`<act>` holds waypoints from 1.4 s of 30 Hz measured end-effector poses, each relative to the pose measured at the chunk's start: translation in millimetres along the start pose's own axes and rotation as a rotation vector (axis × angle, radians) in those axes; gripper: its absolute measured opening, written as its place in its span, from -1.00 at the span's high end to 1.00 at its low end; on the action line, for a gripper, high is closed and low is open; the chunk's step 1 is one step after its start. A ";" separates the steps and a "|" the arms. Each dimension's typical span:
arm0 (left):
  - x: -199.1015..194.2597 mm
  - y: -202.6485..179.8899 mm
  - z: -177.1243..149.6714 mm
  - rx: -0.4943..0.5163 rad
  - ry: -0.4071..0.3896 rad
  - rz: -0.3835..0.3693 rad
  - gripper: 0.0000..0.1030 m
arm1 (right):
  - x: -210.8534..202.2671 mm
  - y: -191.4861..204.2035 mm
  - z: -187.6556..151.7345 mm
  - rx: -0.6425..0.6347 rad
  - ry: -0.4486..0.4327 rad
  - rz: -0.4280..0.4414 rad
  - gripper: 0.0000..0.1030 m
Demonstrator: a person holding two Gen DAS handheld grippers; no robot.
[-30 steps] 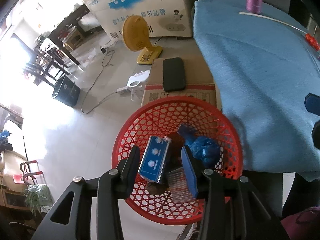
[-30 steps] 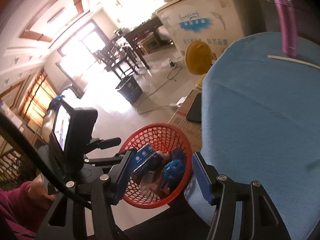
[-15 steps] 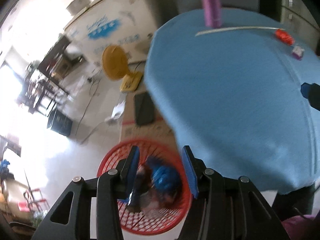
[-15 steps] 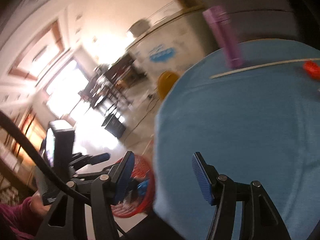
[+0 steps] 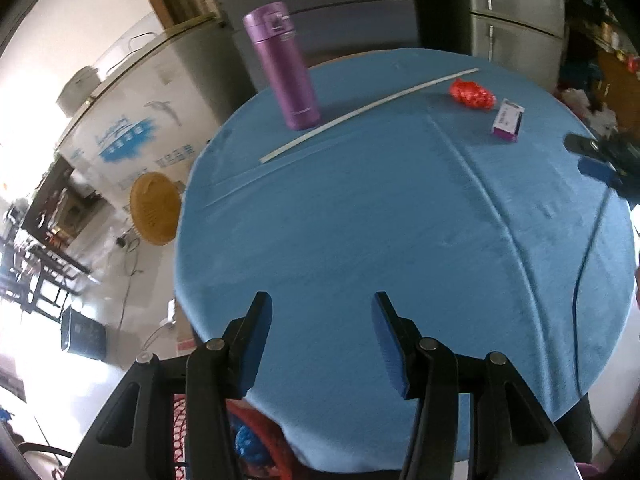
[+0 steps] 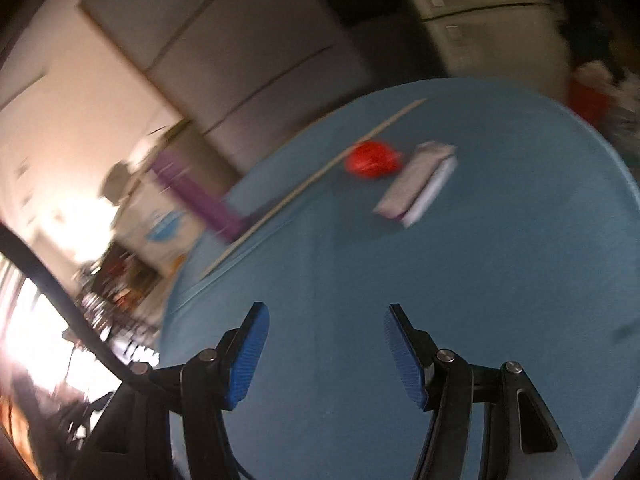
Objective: Collect trash
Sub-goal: 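Move both tools back over the table toward the white box and red bag, then grasp the white Plendil medicine box with the right gripper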
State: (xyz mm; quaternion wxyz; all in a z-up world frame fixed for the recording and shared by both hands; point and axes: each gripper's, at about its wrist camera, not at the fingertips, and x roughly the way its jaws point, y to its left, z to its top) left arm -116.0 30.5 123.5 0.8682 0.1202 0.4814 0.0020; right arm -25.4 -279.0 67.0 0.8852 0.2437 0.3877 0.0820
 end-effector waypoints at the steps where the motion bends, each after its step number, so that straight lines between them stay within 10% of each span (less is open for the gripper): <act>1: 0.1 -2.0 1.6 0.002 0.000 -0.005 -0.02 | 6.0 -9.1 11.2 0.021 -0.006 -0.033 -0.24; 12: 23.3 22.2 -3.5 -0.030 0.070 0.017 -0.02 | 117.7 -20.2 96.6 0.130 0.055 -0.408 -0.24; 23: 23.4 15.1 72.4 -0.031 0.028 -0.089 -0.02 | 146.2 -18.2 90.6 0.084 -0.018 -0.680 -0.22; 25: 25.6 1.8 93.1 -0.018 0.016 -0.106 -0.03 | 142.8 -25.0 83.9 0.082 -0.007 -0.675 0.27; 28: 33.2 -22.8 126.6 -0.004 0.007 -0.136 -0.03 | 139.9 -31.9 81.2 0.040 -0.043 -0.687 0.42; 42: 145.4 -143.7 272.8 -0.120 0.130 -0.321 -0.25 | 102.1 -89.1 90.6 0.220 -0.173 -0.280 0.43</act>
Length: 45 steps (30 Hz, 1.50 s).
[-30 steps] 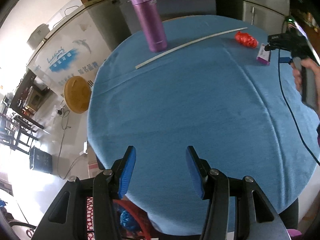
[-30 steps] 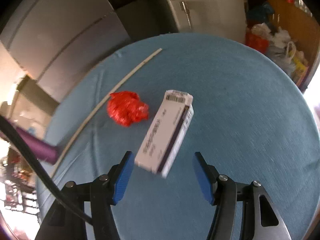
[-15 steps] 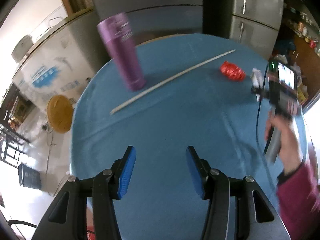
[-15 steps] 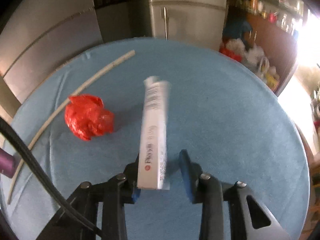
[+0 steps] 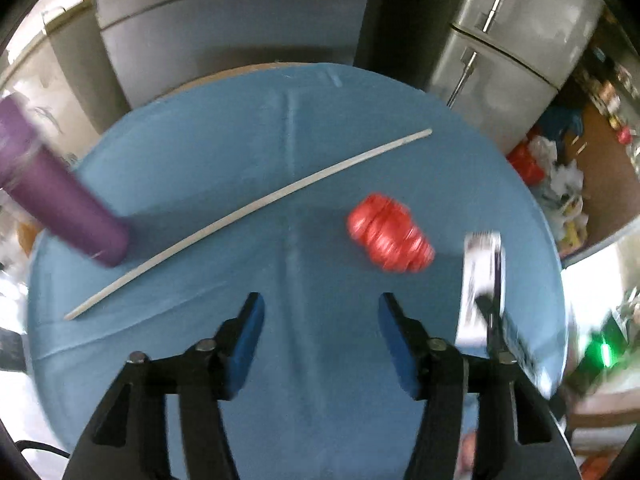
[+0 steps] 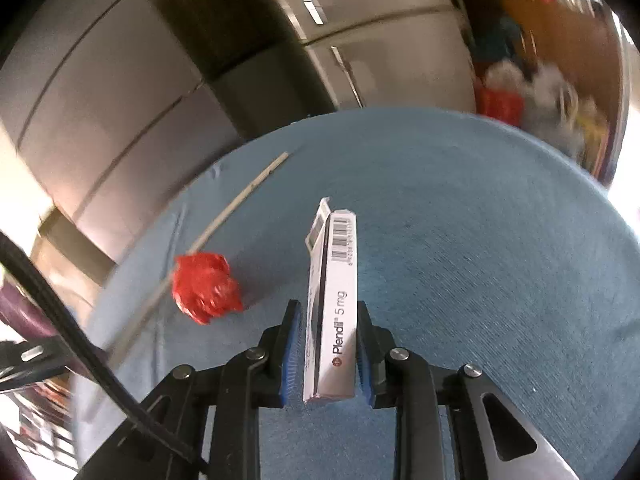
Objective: Collect trash
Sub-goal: 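Grasp the white Plendil medicine box with the right gripper, then grasp the crumpled red plastic bag with the left gripper, then lift the red bag and Plendil box and carry both toward the red basket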
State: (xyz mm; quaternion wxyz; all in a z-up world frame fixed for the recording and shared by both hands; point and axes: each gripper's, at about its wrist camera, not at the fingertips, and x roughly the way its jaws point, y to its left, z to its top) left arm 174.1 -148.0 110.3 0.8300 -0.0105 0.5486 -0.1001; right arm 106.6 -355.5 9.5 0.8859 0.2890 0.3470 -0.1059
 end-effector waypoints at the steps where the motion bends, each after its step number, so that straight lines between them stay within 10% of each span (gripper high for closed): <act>1: 8.9 -5.5 6.3 -0.008 0.001 0.003 -0.26 | -0.6 -5.2 3.0 0.024 0.014 0.025 0.43; 8: 74.9 -23.6 37.5 -0.137 0.084 -0.005 -0.30 | -7.4 -44.9 16.0 0.184 0.006 0.111 0.30; 10: 82.8 -29.6 40.0 -0.141 0.078 -0.010 -0.36 | -17.4 -53.9 18.7 0.221 -0.041 0.114 -0.48; 11: 87.1 -33.2 40.8 -0.135 0.078 -0.007 -0.37 | -22.1 -55.2 19.8 0.229 -0.074 0.122 -0.54; 21: 101.3 -47.7 32.7 0.002 0.054 0.004 -0.01 | -6.5 -8.0 16.5 -0.020 -0.098 -0.033 -0.49; 29: 54.4 -5.3 -7.2 0.071 0.040 0.018 0.04 | 18.5 21.8 -8.8 -0.253 -0.012 -0.272 -0.02; 36: -33.3 41.6 -70.0 0.129 -0.055 0.100 0.04 | 10.1 9.8 -10.7 -0.202 -0.027 -0.233 0.08; 45: -136.4 104.1 -163.3 0.128 -0.223 0.243 0.04 | -52.3 30.6 -40.3 -0.175 0.000 0.039 0.08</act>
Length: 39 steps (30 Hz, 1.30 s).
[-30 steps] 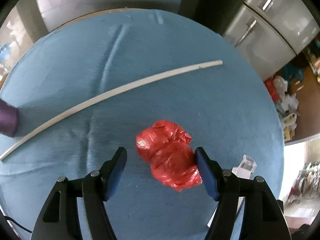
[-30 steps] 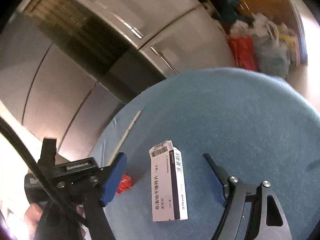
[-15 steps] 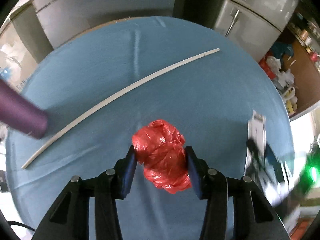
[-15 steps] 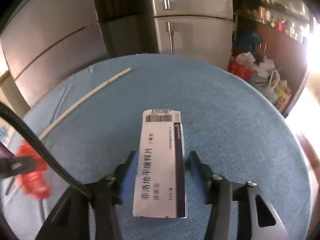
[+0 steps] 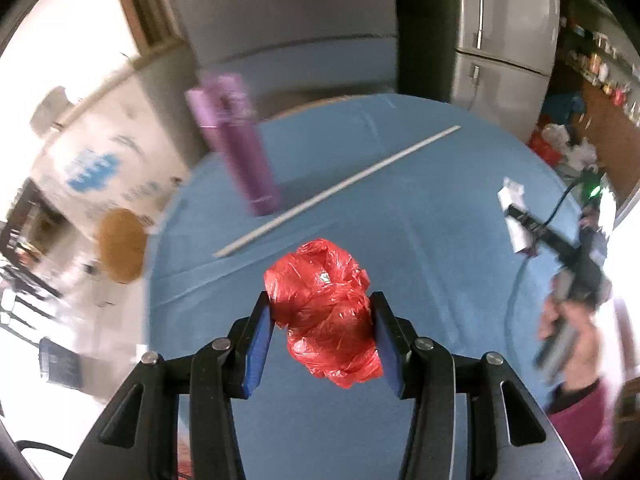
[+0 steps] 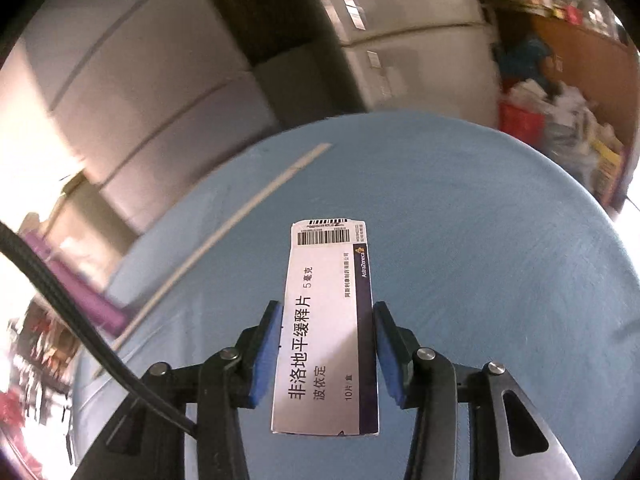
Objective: Collect trash
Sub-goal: 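Lift the red bag and Plendil box and carry both toward the red basket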
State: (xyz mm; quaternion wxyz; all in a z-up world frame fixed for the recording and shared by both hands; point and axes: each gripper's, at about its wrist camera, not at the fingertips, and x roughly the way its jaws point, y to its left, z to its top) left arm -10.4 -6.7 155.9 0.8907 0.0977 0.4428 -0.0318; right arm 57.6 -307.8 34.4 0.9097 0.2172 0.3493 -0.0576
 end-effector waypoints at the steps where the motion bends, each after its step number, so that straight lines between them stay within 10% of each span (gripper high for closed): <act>1: -9.9 7.3 -11.9 0.005 -0.017 0.035 0.04 | -15.5 8.0 -4.6 -0.017 0.007 0.043 0.08; 10: -68.8 38.7 -98.4 -0.060 -0.107 0.136 0.04 | -132.3 47.3 -49.6 -0.090 0.012 0.273 0.08; 39: -189.1 29.7 -196.0 -0.070 -0.366 0.194 0.04 | -309.9 89.9 -146.8 -0.254 -0.060 0.372 0.07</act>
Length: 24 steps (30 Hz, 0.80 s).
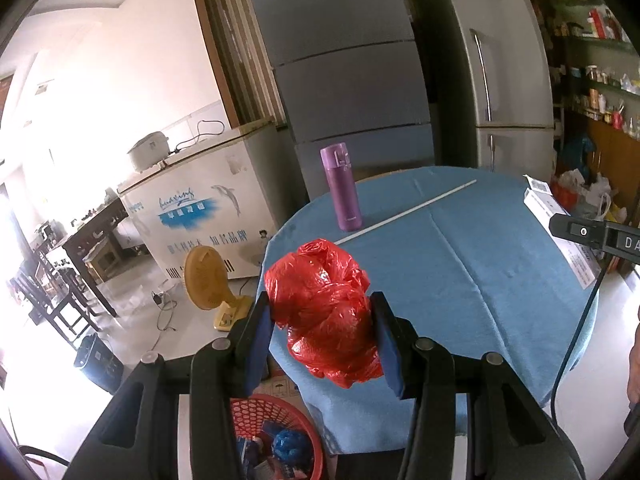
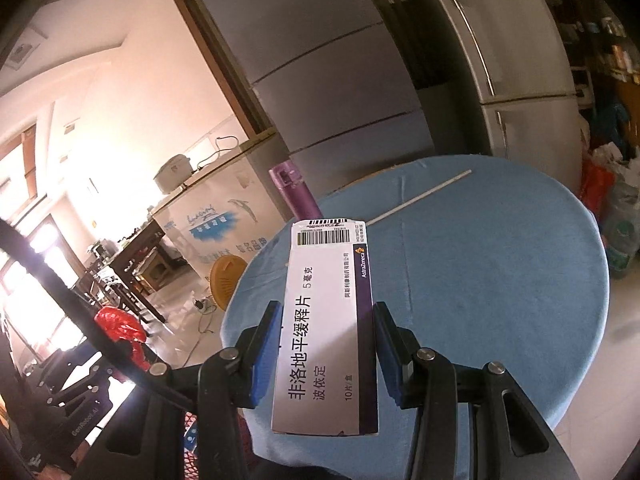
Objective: Collect trash
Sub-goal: 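Lift the red bag and Plendil box and carry both toward the red basket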
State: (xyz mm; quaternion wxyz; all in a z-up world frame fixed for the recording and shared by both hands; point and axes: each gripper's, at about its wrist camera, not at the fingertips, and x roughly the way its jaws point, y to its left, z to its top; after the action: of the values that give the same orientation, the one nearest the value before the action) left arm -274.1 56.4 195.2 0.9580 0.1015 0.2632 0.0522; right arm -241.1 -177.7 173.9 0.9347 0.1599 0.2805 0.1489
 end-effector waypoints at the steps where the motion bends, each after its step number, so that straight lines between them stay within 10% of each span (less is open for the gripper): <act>1: -2.9 1.0 -0.6 -0.001 -0.006 0.003 0.04 | -3.0 3.8 -0.1 -0.008 -0.005 0.001 0.07; 24: -25.8 24.6 -8.5 -0.033 -0.045 0.049 0.04 | -12.1 51.5 -10.8 -0.105 -0.039 0.091 0.07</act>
State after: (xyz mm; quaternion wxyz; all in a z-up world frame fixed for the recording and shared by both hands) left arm -301.8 77.8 206.3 0.9636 0.0932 0.2383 0.0775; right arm -266.7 -133.2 190.7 0.9393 0.1260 0.2467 0.2026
